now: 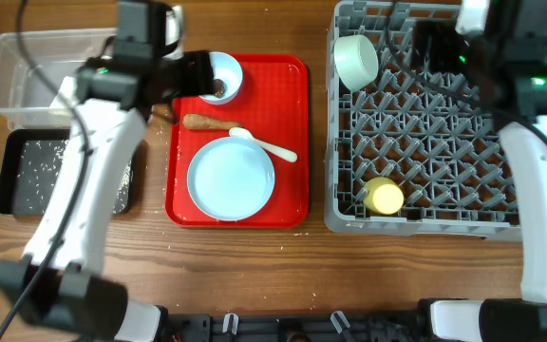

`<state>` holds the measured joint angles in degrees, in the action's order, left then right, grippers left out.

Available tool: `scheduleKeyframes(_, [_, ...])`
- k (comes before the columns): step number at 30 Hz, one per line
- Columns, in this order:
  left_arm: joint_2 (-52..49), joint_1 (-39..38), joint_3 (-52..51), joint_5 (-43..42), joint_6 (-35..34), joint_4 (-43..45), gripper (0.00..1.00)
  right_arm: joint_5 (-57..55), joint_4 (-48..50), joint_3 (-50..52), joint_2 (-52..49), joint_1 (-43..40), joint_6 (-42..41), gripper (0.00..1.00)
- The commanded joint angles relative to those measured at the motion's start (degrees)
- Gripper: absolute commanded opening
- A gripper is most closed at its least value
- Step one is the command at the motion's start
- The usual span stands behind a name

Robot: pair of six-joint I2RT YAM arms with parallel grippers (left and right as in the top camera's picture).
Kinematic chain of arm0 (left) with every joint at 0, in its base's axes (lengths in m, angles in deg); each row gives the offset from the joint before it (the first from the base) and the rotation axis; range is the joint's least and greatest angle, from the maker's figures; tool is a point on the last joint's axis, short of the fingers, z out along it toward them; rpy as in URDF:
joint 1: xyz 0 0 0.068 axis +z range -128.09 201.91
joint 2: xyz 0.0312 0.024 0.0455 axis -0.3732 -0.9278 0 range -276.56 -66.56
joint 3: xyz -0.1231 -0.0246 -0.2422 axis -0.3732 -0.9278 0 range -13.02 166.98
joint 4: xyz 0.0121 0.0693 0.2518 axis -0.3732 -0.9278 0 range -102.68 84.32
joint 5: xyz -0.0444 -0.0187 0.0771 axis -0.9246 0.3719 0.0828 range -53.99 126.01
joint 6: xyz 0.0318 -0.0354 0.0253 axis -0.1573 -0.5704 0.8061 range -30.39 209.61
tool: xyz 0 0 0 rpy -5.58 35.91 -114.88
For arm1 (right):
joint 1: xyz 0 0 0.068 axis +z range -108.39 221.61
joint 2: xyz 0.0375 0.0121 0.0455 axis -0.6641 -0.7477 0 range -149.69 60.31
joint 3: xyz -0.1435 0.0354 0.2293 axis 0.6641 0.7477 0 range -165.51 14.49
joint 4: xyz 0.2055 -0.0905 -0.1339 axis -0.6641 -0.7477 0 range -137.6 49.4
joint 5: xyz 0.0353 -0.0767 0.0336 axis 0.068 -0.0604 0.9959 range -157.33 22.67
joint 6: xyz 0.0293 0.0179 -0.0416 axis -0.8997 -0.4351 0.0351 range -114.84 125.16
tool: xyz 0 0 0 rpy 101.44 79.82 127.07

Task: Sort waste into correct bins and load items into the dishwasher rack
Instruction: 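Lift the green bowl and place it upside down in the rack, then tip the blue bowl over the black tray with the left gripper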

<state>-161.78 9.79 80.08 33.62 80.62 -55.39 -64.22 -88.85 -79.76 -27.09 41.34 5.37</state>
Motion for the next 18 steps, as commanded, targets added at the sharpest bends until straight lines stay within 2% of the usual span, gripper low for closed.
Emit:
scheduleKeyframes(1, [-10.3,-5.4,0.2,3.8,9.0,5.0,0.79,9.0,-5.1,0.2,0.7,-3.7,-1.7,0.99])
scheduleKeyframes(5, [-19.7,-8.8,0.2,10.2,18.8,12.0,0.77,9.0,-7.6,0.2,0.6,-4.1,-1.8,0.98])
scheduleKeyframes(8, [-24.1,-9.5,0.2,13.3,19.5,16.3,0.75,9.0,-8.4,0.2,0.6,-4.1,-1.7,0.98])
scheduleKeyframes(14, [-28.8,-9.5,0.2,13.4,19.8,21.5,0.73,9.0,-8.7,0.2,0.6,-4.1,-1.7,0.98])
scheduleKeyframes(15, [-29.3,-9.5,0.2,13.4,19.8,21.9,0.7,9.0,-8.9,0.2,0.6,-4.1,-1.7,0.98])
scheduleKeyframes(17, [-30.3,-9.5,0.2,13.4,19.8,22.3,0.55,9.0,-9.2,0.2,0.6,-4.1,-1.7,0.98])
scheduleKeyframes(18, [-30.9,-9.4,0.2,13.4,19.8,22.5,0.43,9.0,-9.3,0.2,0.6,-4.1,-1.7,0.98])
